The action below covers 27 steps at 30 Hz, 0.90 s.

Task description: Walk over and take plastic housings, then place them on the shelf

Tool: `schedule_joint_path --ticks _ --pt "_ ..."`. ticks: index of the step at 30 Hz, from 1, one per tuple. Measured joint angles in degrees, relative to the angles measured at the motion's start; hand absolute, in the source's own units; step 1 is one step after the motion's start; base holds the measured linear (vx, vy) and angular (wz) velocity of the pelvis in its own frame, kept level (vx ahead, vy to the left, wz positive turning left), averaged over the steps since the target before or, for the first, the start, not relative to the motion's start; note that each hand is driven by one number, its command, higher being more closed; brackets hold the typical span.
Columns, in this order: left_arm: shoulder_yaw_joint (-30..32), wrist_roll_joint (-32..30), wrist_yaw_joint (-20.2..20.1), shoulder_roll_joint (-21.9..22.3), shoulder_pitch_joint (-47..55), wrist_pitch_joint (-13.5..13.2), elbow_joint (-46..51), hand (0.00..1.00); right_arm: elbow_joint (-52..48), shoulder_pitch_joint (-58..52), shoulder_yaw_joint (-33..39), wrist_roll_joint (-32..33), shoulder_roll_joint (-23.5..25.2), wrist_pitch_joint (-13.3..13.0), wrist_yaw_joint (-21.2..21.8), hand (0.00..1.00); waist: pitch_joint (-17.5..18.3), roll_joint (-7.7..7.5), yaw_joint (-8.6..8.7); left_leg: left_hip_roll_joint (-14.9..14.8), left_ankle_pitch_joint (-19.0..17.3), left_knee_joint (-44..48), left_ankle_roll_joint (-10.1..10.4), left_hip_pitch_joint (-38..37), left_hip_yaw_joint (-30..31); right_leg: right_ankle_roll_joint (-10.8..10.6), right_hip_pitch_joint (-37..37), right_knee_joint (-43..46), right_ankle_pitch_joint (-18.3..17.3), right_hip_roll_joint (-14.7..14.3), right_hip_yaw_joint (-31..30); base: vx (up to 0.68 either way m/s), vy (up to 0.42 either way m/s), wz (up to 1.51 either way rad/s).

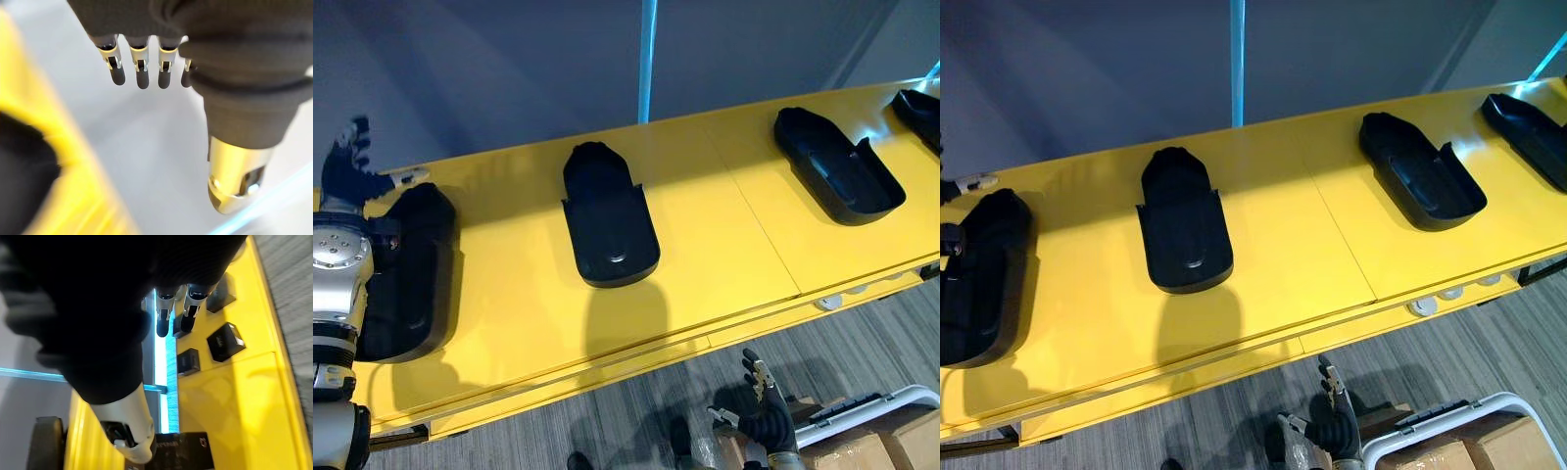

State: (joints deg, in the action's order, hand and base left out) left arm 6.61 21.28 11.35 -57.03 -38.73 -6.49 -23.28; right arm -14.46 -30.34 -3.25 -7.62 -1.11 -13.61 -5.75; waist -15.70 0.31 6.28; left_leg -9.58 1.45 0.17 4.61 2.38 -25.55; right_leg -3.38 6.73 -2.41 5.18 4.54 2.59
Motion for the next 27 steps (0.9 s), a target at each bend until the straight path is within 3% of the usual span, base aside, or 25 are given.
schedule_joint_path --ticks 1,2,4,6,8,9,11,13,17,21,27 --pt "4.1 -0.1 2.3 1.9 2.1 -1.7 5.0 0.00 0.3 0.0 1.2 0.0 0.1 0.0 -0.1 0.00 0.8 0.15 -0.18 0.1 0.0 -0.2 0.0 -0.4 0.3 0.0 -0.6 0.0 -0.1 0.1 0.4 -0.08 0.013 0.12" --pt "6.0 -0.1 3.3 3.3 3.4 -2.4 7.5 1.00 0.6 0.0 1.7 0.0 0.1 0.0 -0.2 0.00 1.4 0.41 -0.19 0.2 0.0 -0.4 0.0 -0.6 0.6 -0.1 -0.9 0.0 -0.2 0.2 0.8 -0.06 0.026 0.19" --pt "11.9 -3.0 8.4 9.5 9.5 -4.4 16.8 1.00 2.0 0.0 3.9 -1.0 0.3 0.0 -0.3 0.00 4.0 1.42 -0.81 0.7 0.1 -1.4 0.1 -2.1 1.3 -0.4 -2.5 -0.1 -0.7 0.5 1.6 -0.01 0.036 0.19" --pt "14.9 -7.4 10.9 14.8 15.0 -4.6 22.5 1.00 2.6 -0.3 5.0 -1.9 0.4 0.0 -0.5 0.00 5.8 2.34 -0.90 1.1 0.2 -2.2 0.1 -3.7 2.1 -0.6 -4.2 -0.2 -1.2 0.8 2.6 0.02 0.030 0.24" --pt "17.2 -12.8 13.2 25.0 24.8 -5.1 32.4 1.00 2.6 -0.2 6.3 -2.0 1.7 0.0 -0.9 0.00 8.2 3.10 -1.21 1.5 0.3 -2.9 0.0 -5.3 3.7 -0.7 -6.7 -0.5 -1.6 1.2 4.4 0.03 0.034 0.39" --pt "17.2 -13.8 13.3 28.1 27.6 -5.3 35.0 1.00 2.6 0.0 6.8 -2.0 2.2 0.0 -1.0 0.00 8.6 3.18 -1.41 1.7 0.3 -3.1 0.0 -5.7 4.1 -0.7 -7.4 -0.6 -1.7 1.3 4.8 0.01 0.030 0.40" --pt "15.5 -16.2 11.9 39.8 39.1 -6.2 41.3 1.00 2.6 0.2 8.6 -2.2 3.9 0.0 -1.2 0.00 10.0 2.97 -1.87 2.2 0.6 -3.8 -0.1 -6.9 6.0 -1.1 -8.9 -0.5 -2.5 1.8 6.3 -0.01 0.023 0.40" --pt "13.5 -16.2 10.4 45.1 46.0 -6.2 42.4 1.00 2.6 0.4 9.4 -2.2 4.4 0.0 -1.2 0.00 10.6 2.89 -2.54 2.5 1.1 -4.2 -0.2 -6.9 6.9 -1.1 -9.3 -0.5 -2.6 2.1 7.4 -0.06 0.027 0.33" --pt "8.4 -16.4 6.2 50.6 54.7 -6.1 44.1 1.00 2.8 0.5 10.0 -2.2 4.6 0.0 -0.4 0.00 10.7 2.82 -2.96 3.1 1.6 -5.2 -0.4 -7.5 7.8 -1.3 -9.8 -0.1 -3.0 2.7 7.9 -0.08 0.027 0.12" --pt "7.2 -18.2 3.7 54.0 57.8 -6.0 44.9 1.00 4.3 0.4 10.2 -2.2 4.4 0.0 0.3 0.00 11.0 2.88 -2.79 3.3 1.7 -5.3 -0.3 -5.7 7.8 -1.6 -8.0 0.0 -3.1 2.9 7.8 -0.06 0.013 -0.01" --pt "7.6 -18.2 2.1 55.2 57.9 -5.5 43.2 1.00 4.4 0.8 10.0 -1.9 4.0 0.1 0.5 0.00 9.1 2.48 -2.32 3.4 2.5 -5.0 -0.8 -2.0 7.8 -1.6 -4.6 0.1 -1.8 2.9 7.6 -0.01 0.000 -0.01"
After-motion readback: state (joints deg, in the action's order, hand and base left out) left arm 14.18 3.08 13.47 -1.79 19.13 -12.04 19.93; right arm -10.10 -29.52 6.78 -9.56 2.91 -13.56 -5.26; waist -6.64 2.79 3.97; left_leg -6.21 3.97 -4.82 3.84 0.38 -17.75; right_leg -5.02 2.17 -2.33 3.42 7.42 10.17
